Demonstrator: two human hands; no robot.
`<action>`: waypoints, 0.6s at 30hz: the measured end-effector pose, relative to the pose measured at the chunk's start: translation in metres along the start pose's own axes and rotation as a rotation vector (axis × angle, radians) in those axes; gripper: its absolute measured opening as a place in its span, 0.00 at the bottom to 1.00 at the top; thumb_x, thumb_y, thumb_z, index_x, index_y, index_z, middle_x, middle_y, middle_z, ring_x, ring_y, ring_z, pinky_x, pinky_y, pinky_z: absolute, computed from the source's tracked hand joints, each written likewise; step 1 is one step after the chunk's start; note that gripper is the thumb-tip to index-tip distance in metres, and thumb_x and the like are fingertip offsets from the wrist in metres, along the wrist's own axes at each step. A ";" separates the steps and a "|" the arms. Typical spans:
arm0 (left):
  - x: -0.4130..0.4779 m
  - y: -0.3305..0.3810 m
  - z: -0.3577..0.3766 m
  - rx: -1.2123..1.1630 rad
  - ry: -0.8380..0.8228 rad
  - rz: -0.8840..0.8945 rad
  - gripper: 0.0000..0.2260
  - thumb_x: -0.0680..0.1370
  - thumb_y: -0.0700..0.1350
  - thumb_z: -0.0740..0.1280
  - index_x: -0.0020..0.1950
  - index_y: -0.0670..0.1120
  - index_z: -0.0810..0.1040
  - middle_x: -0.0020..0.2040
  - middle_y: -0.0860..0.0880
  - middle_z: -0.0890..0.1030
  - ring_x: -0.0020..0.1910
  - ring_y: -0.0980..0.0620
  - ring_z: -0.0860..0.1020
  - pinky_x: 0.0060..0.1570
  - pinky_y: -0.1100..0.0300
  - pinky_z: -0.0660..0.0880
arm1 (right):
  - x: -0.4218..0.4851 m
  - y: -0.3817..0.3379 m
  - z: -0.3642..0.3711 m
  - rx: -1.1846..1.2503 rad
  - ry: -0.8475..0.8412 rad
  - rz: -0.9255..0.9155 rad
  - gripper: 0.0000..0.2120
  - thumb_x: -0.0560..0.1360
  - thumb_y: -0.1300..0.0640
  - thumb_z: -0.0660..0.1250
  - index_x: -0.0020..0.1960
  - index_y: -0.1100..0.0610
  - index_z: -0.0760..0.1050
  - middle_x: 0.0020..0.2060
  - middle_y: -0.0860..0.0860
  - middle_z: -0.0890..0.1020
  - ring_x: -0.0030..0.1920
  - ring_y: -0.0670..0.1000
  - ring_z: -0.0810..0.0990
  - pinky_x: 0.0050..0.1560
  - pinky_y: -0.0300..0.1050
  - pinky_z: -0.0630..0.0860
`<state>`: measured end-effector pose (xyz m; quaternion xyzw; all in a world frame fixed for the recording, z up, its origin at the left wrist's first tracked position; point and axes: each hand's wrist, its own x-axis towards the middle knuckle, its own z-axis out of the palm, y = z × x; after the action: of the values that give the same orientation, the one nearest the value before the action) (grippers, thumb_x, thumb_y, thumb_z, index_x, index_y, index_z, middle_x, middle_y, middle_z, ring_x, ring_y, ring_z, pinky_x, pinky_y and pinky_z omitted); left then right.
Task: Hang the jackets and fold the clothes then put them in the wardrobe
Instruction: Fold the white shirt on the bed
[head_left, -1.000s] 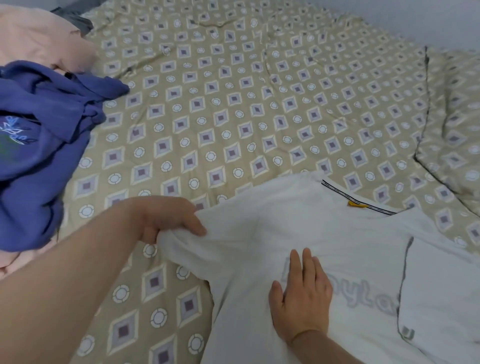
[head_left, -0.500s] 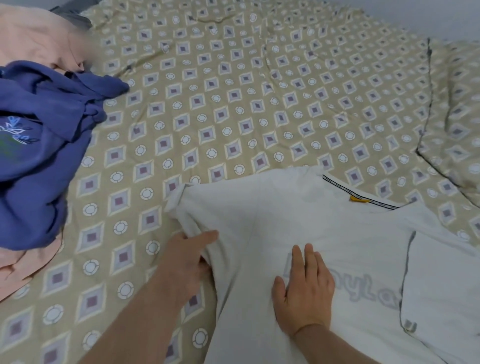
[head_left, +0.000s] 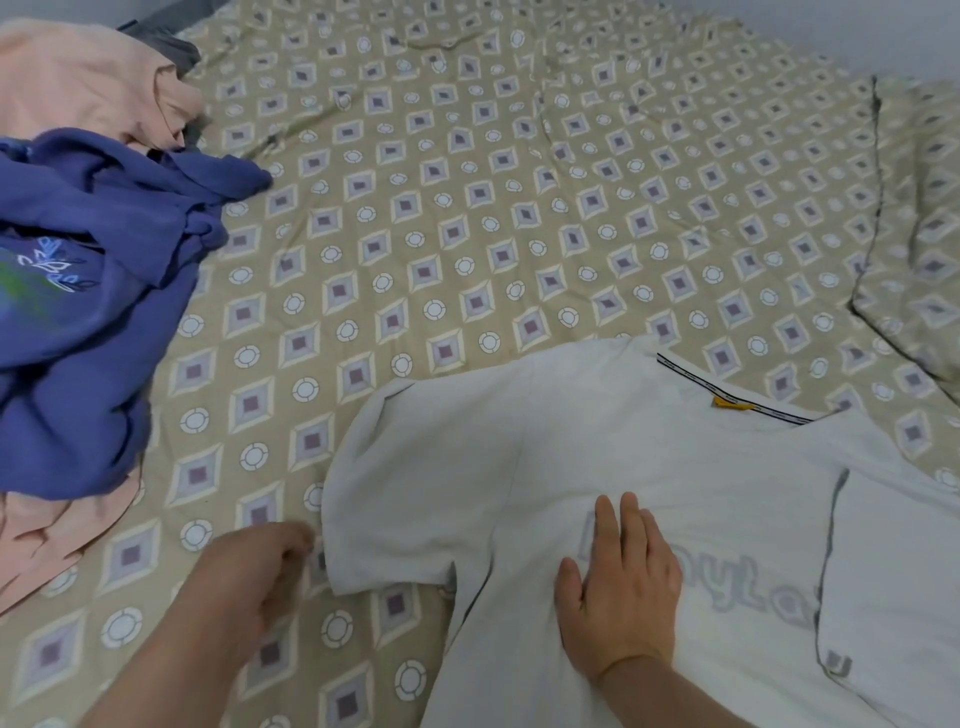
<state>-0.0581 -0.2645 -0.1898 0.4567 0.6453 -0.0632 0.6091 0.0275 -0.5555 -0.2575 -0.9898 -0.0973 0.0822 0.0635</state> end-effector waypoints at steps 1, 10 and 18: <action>0.004 0.004 -0.001 0.147 0.079 0.111 0.02 0.74 0.36 0.67 0.41 0.39 0.77 0.22 0.47 0.71 0.20 0.50 0.67 0.26 0.64 0.64 | 0.000 0.000 0.000 -0.003 0.004 -0.002 0.35 0.73 0.42 0.52 0.75 0.59 0.68 0.75 0.59 0.68 0.73 0.62 0.66 0.68 0.58 0.60; 0.031 0.086 0.100 0.589 -0.014 0.691 0.14 0.72 0.52 0.74 0.47 0.43 0.76 0.43 0.50 0.77 0.43 0.48 0.76 0.42 0.55 0.72 | 0.000 0.001 0.003 -0.012 0.026 -0.004 0.35 0.73 0.43 0.53 0.75 0.59 0.68 0.74 0.60 0.68 0.73 0.62 0.65 0.68 0.58 0.59; 0.045 0.155 0.086 -0.348 -0.224 0.113 0.01 0.79 0.39 0.67 0.49 0.42 0.78 0.39 0.47 0.80 0.34 0.49 0.80 0.28 0.56 0.80 | 0.000 0.001 0.002 0.003 -0.001 -0.003 0.35 0.73 0.42 0.52 0.75 0.59 0.67 0.75 0.60 0.67 0.74 0.62 0.65 0.69 0.57 0.57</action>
<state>0.1151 -0.2074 -0.1760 0.3701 0.5484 0.0331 0.7491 0.0274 -0.5558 -0.2593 -0.9895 -0.0985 0.0829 0.0650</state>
